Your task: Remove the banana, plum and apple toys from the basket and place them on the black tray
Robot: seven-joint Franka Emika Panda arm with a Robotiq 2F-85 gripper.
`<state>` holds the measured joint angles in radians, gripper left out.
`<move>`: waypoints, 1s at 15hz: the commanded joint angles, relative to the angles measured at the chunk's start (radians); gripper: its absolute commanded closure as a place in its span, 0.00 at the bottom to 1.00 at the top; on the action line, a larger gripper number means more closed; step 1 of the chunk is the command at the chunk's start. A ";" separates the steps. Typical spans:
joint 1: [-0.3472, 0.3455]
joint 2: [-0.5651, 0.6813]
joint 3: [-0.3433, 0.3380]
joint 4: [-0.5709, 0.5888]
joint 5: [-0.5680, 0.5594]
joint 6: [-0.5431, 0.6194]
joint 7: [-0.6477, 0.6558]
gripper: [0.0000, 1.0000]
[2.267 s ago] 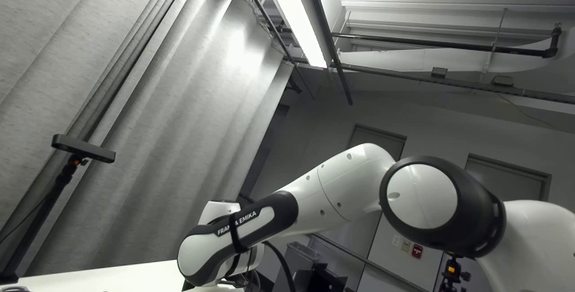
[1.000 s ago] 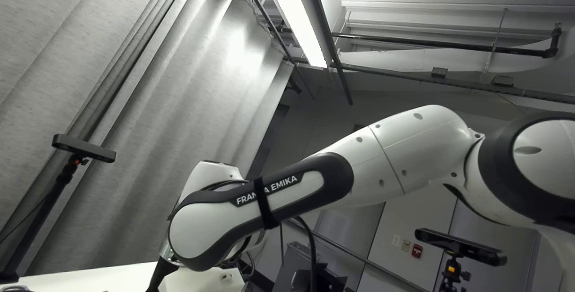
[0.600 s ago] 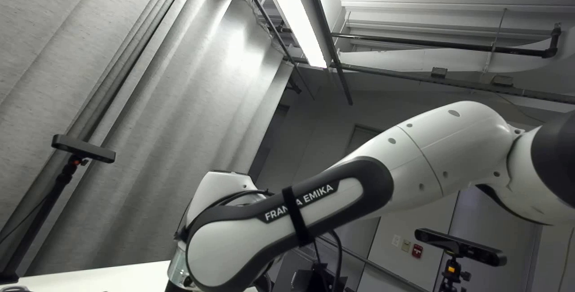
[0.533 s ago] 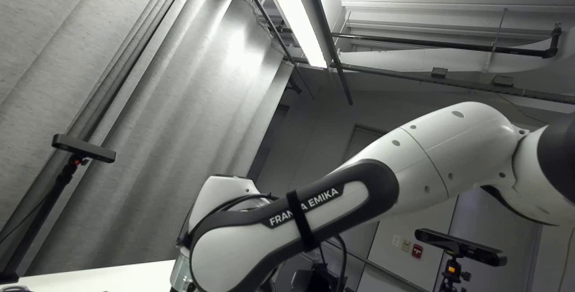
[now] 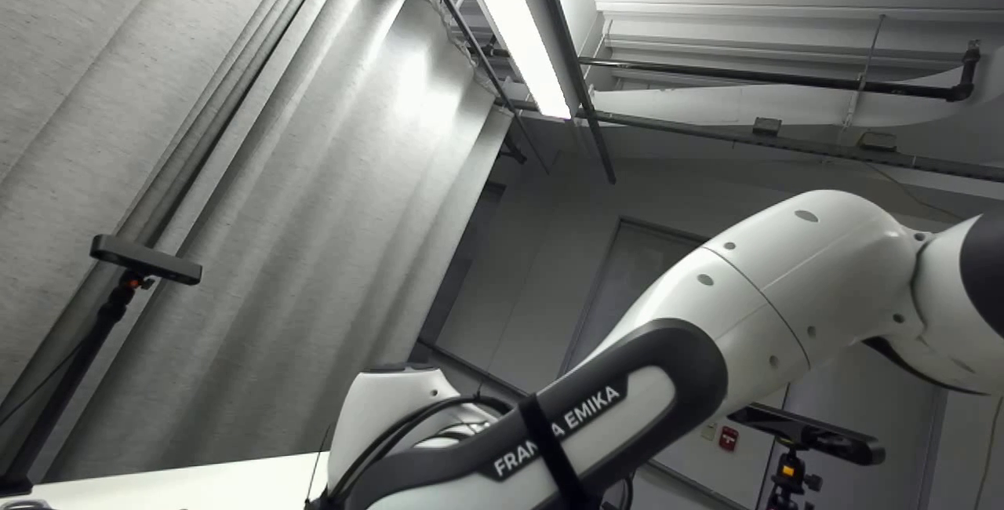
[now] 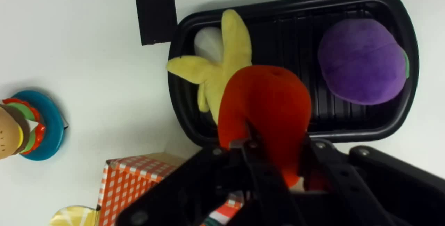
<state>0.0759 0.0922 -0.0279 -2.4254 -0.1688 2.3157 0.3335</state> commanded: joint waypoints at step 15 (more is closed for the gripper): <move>-0.010 0.044 0.019 0.051 0.005 -0.093 -0.047 0.00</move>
<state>0.0759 0.1528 -0.0125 -2.3869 -0.1688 2.2545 0.3073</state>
